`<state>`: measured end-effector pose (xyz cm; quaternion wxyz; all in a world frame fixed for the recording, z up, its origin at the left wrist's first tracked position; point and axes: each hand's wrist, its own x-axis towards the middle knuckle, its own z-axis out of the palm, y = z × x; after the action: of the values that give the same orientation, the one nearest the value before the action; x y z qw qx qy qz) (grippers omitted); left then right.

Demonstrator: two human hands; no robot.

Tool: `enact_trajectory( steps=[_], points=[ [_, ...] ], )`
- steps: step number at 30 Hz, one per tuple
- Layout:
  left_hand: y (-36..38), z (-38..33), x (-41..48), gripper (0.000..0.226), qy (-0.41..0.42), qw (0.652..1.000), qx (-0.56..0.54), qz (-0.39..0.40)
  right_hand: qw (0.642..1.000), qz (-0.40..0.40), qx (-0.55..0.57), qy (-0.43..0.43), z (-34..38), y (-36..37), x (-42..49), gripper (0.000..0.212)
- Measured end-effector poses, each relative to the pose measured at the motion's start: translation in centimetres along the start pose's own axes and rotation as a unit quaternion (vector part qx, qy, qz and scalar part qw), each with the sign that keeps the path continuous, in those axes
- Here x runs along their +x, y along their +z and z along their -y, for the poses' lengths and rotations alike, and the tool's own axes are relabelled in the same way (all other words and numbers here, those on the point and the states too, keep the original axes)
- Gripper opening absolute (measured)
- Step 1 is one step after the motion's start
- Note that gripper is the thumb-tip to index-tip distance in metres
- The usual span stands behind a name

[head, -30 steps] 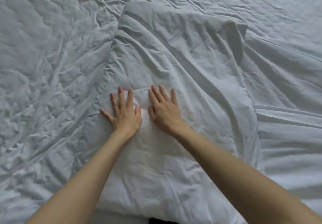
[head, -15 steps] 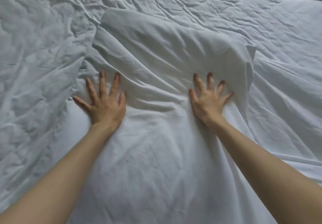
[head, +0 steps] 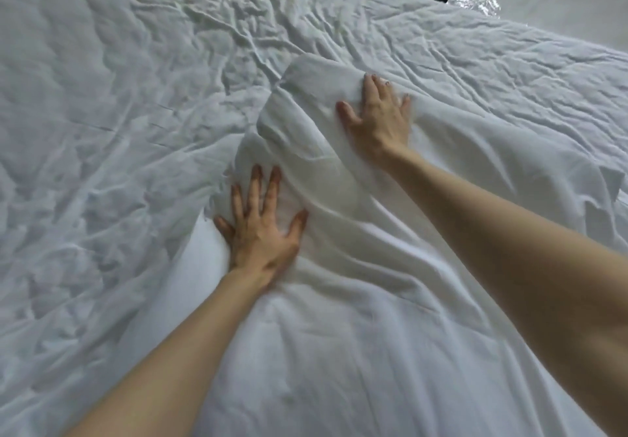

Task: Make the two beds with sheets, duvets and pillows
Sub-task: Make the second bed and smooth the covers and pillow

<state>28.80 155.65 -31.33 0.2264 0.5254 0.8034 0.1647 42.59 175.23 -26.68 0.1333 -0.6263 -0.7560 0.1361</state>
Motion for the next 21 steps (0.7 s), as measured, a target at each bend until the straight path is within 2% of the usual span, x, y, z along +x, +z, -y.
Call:
enact_trajectory(
  steps=[1,3,6,9,11,13,16,19,21],
  points=[
    [0.1,0.2,0.1,0.08,0.001,1.0,-0.007,-0.002,1.0,-0.005,-0.016,0.019,0.3,0.4,1.1,0.066],
    [0.3,0.6,0.3,0.08,0.004,1.0,-0.019,-0.008,0.998,-0.004,-0.06,0.028,0.7,1.1,2.1,0.049],
    [0.7,0.9,0.2,0.078,0.008,1.0,-0.022,-0.003,0.995,-0.015,-0.091,-0.037,0.8,1.7,1.9,0.022],
    [0.3,0.7,0.2,0.078,0.01,1.0,-0.001,0.017,0.994,-0.092,-0.045,-0.036,1.2,-0.1,2.5,0.012],
    [-0.1,0.2,0.3,0.08,0.01,1.0,0.005,0.025,0.995,-0.097,-0.002,0.024,1.3,-1.8,4.0,0.012],
    [-0.5,-0.2,0.4,0.081,0.005,0.999,0.01,0.032,0.994,-0.053,0.006,0.091,0.4,-1.7,4.7,0.011],
    [-0.4,-0.2,0.6,0.08,-0.006,0.999,0.019,0.047,0.994,-0.004,-0.004,0.111,0.2,-0.1,4.9,0.012],
    [-0.2,0.0,1.3,0.081,-0.031,0.996,0.04,0.073,0.998,-0.033,-0.048,0.012,1.3,0.1,3.5,0.04],
    [-0.1,-0.1,1.5,0.08,-0.041,0.995,0.046,0.078,0.995,-0.054,-0.029,-0.081,2.7,0.6,-0.4,0.051]
  ],
)
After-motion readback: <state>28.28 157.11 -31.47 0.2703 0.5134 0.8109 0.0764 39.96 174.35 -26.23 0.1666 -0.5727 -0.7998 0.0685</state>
